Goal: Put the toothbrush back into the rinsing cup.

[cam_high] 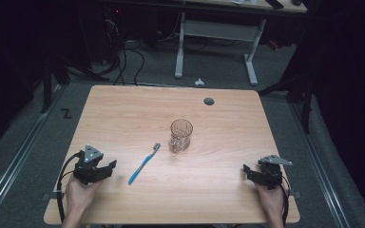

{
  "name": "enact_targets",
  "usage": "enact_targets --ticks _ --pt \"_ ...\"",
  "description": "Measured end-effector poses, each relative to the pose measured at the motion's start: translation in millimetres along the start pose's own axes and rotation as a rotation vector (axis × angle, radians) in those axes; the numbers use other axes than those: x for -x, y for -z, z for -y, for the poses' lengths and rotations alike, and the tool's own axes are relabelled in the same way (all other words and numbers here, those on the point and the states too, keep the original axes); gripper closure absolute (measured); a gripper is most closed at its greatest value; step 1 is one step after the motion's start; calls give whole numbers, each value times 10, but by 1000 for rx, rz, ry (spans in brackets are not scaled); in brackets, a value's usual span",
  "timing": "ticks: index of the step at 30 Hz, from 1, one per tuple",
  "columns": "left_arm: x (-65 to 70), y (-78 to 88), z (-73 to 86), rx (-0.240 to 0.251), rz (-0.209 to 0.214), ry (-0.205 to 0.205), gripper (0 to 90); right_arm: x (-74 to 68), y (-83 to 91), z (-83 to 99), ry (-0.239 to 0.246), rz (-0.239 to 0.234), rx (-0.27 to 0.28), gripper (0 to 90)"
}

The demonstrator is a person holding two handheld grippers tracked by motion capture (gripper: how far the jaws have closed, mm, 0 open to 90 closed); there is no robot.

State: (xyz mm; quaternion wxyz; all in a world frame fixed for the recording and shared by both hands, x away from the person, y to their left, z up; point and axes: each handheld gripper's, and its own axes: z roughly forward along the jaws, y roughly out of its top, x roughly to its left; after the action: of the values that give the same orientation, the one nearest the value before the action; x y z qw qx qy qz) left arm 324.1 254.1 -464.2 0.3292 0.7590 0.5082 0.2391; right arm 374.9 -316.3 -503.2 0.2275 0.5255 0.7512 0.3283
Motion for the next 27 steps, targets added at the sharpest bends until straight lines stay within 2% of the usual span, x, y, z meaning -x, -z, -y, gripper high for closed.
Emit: enact_targets --ticks 11,12,13,18,27 --pt "154 30 -65 18 66 -21 439 -5 -1 0 3 0 0 318" --pt "166 32 -77 14 77 -23 439 -4 -1 0 3 0 0 318" --pt "188 32 -113 -23 94 -17 459 -4 -1 0 2 0 0 318" --pt "254 37 -167 -37 107 -38 478 -2 0 0 3 -1 0 317" --pt "356 -21 -230 -71 131 -60 459 -3 0 0 2 -5 0 314"
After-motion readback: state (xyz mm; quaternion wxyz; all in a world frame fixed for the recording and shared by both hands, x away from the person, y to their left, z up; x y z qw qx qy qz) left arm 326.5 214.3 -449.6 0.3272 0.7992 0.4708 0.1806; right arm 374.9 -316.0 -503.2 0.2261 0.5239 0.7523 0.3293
